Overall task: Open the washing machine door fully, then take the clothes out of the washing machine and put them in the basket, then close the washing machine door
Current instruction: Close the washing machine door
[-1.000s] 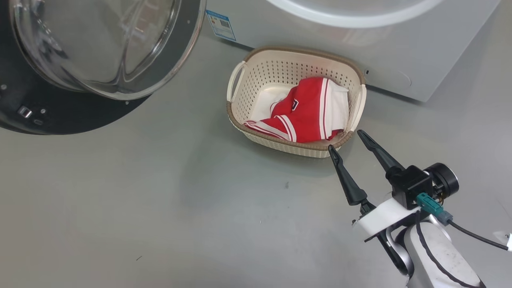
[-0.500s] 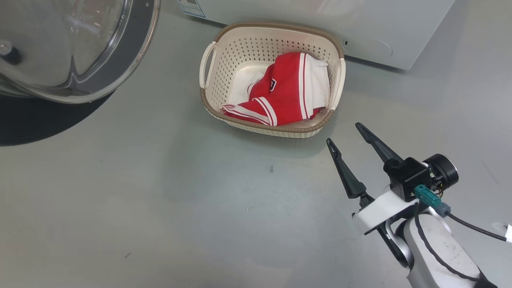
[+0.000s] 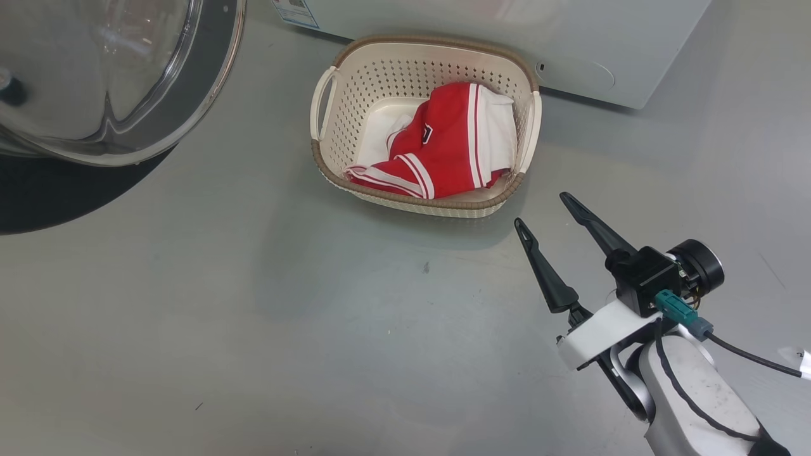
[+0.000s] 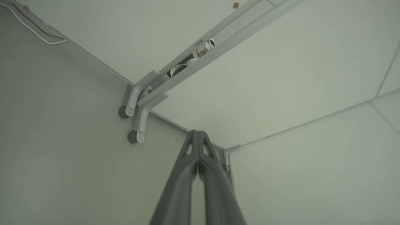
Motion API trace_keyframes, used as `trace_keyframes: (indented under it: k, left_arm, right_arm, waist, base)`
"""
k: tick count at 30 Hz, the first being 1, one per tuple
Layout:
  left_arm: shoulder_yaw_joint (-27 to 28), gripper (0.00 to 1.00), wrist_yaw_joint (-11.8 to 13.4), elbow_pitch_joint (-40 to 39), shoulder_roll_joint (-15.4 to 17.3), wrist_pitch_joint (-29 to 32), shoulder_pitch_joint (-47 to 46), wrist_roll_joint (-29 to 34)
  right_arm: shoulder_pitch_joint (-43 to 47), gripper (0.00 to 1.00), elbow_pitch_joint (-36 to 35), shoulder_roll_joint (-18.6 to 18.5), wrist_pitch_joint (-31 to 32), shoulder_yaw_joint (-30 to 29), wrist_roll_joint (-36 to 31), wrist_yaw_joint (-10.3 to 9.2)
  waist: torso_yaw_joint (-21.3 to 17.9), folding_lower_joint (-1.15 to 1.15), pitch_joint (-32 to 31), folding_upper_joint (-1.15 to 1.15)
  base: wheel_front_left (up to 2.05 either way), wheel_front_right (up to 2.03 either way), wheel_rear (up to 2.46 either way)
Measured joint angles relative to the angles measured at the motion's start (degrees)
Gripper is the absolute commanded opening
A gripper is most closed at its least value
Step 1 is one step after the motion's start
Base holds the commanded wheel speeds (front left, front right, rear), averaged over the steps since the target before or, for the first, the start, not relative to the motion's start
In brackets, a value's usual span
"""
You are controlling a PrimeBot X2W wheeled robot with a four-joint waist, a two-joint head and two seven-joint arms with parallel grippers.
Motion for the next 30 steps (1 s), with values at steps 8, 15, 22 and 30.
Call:
trace_keyframes:
  k: [8,15,22,30]
  left_arm:
    - [1.66,0.0,1.09,6.45,-0.6,7.49,-3.31,-3.85]
    - [-0.38,0.0,1.09,9.65,-0.87,14.8,-4.65,-5.81]
    - [-2.78,0.0,0.7,10.83,-1.03,20.78,-5.17,-6.26]
    - [-3.67,0.0,-0.89,11.46,-0.92,24.75,-5.36,-6.31]
  right_arm:
    - [-0.69,1.0,0.56,-0.43,-0.12,0.6,-0.03,0.07]
    - [-1.16,1.0,0.91,-0.49,-0.19,0.73,-0.03,0.07]
    - [-1.18,1.0,1.16,-0.49,-0.47,0.73,-0.02,0.08]
    - [-1.3,1.0,1.7,-0.56,-0.62,0.7,-0.02,0.07]
  waist:
    - [0.12,0.0,-0.06,0.0]
    - [0.15,0.0,-0.18,0.0]
    - [0.17,0.0,-0.27,0.0]
    - [0.23,0.0,-0.44,0.0]
  base:
    - [0.0,0.0,0.0]
    - [0.0,0.0,0.0]
    - [0.0,0.0,0.0]
    - [0.0,0.0,0.0]
